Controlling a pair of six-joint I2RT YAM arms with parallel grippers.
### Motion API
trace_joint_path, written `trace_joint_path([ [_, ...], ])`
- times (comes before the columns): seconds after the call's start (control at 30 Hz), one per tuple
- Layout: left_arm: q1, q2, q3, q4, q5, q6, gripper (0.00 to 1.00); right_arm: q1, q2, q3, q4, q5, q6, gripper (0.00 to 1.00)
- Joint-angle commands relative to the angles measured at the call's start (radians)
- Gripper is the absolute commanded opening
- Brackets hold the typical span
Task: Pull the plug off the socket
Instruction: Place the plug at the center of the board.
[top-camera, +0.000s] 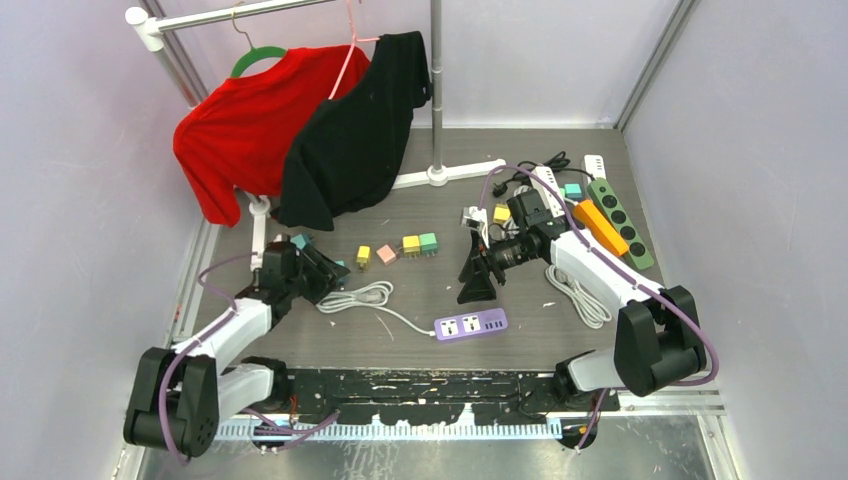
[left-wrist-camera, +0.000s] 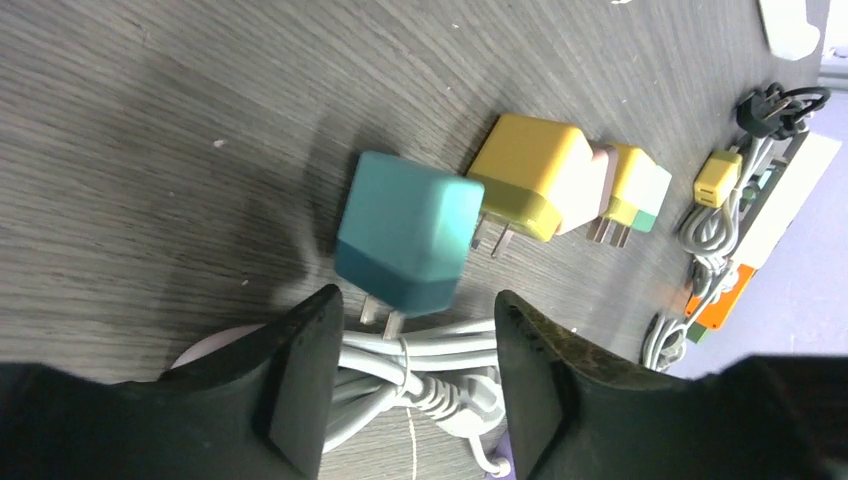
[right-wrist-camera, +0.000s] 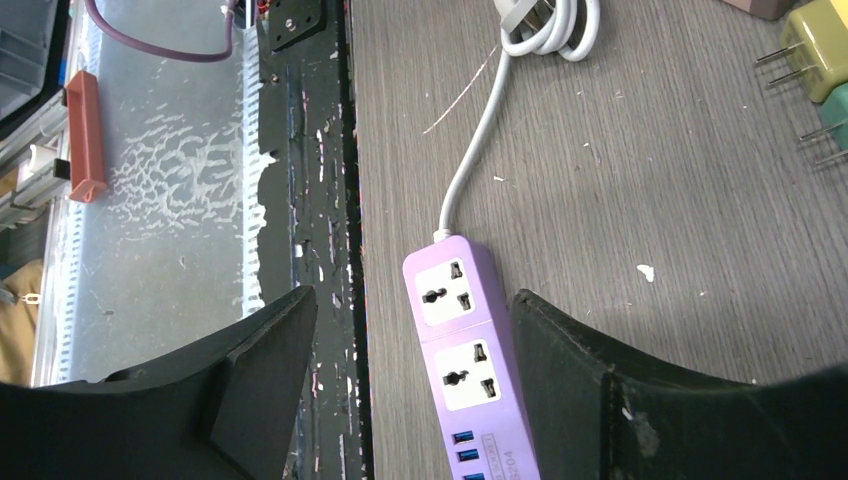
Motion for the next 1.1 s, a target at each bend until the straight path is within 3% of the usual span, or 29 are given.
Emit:
trace_joint_path([
  [0.0,0.009,-0.072,0.021,-0.007,-0.057,-0.005,0.6,0.004,-0.016,0.006,0.021,-0.008,-0.017,0.76],
  [0.07,0.01,-0.113,0.026,-0.044,-0.076,-0.002,0.66,0.003,-0.017,0.007,0.02,-0.008,-0.016,0.76],
  [0.33,0.01,-0.32,0.079,-0.293,-0.125,-0.002,0.68,0.003,-0.027,0.013,-0.002,0.006,-0.05,0.76],
  [0.57,0.009,-0.506,0.131,-0.467,-0.052,0.023,0.71,0.002,-0.034,0.014,-0.023,0.017,-0.087,0.76],
  [0.7,-0.009,-0.567,0.175,-0.638,-0.144,0.002,0.71,0.002,-0.033,0.016,-0.029,0.022,-0.095,0.76],
  [0.87,-0.076,-0.589,0.195,-0.75,-0.221,-0.092,0.72,0.0,-0.026,0.016,-0.03,0.036,-0.098,0.76],
  [1.07,-0.235,-0.56,0.188,-0.723,-0.339,-0.141,0.74,-0.003,-0.023,0.009,-0.022,0.048,-0.106,0.76],
])
